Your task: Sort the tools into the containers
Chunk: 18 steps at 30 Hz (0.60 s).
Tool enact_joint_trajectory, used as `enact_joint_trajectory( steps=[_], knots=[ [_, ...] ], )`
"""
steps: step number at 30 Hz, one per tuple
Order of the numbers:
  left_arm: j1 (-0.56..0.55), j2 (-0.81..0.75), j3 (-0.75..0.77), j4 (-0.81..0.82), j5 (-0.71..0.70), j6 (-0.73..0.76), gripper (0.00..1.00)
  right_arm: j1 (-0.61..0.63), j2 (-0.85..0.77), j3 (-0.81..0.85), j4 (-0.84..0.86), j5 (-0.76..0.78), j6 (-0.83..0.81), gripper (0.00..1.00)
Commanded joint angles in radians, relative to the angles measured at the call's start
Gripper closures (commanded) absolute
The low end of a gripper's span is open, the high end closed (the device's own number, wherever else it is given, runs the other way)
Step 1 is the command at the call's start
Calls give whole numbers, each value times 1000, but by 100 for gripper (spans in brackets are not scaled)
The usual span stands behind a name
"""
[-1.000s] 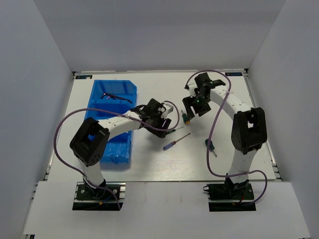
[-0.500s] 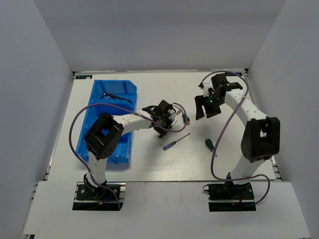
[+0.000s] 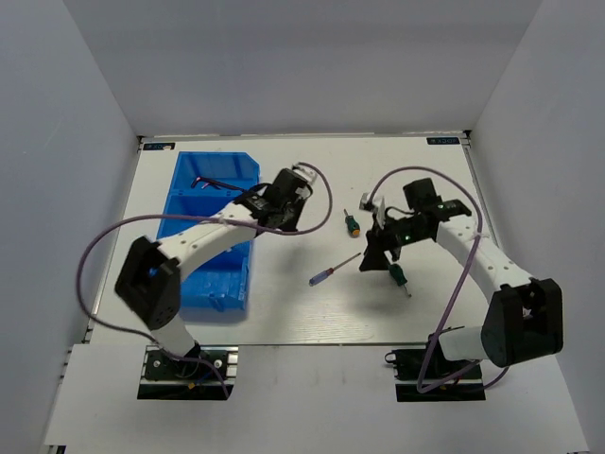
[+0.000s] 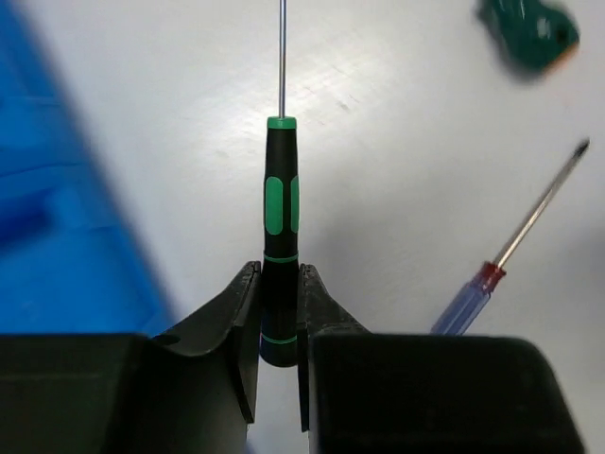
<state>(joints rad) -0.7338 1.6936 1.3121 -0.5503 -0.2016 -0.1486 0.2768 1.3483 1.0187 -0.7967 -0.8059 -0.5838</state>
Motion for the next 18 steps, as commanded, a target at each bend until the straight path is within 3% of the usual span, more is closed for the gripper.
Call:
enact_joint_trajectory(
  steps=[1, 4, 8, 14, 18],
  knots=[
    [37, -155, -11, -85, -228, -141, 100, 39, -21, -74, 22, -177, -423, 36],
    [73, -209, -72, -129, -337, -177, 100, 67, 15, -68, 40, -174, -468, 34],
    [137, -282, -171, -42, -348, -47, 100, 96, 101, 42, 28, -185, -424, 36],
    [262, -348, -267, 193, -191, 266, 100, 121, 107, 57, 4, -191, -453, 36],
    [361, -348, -281, 236, -95, 435, 100, 133, 103, 64, -45, -193, -488, 37]
  ],
)
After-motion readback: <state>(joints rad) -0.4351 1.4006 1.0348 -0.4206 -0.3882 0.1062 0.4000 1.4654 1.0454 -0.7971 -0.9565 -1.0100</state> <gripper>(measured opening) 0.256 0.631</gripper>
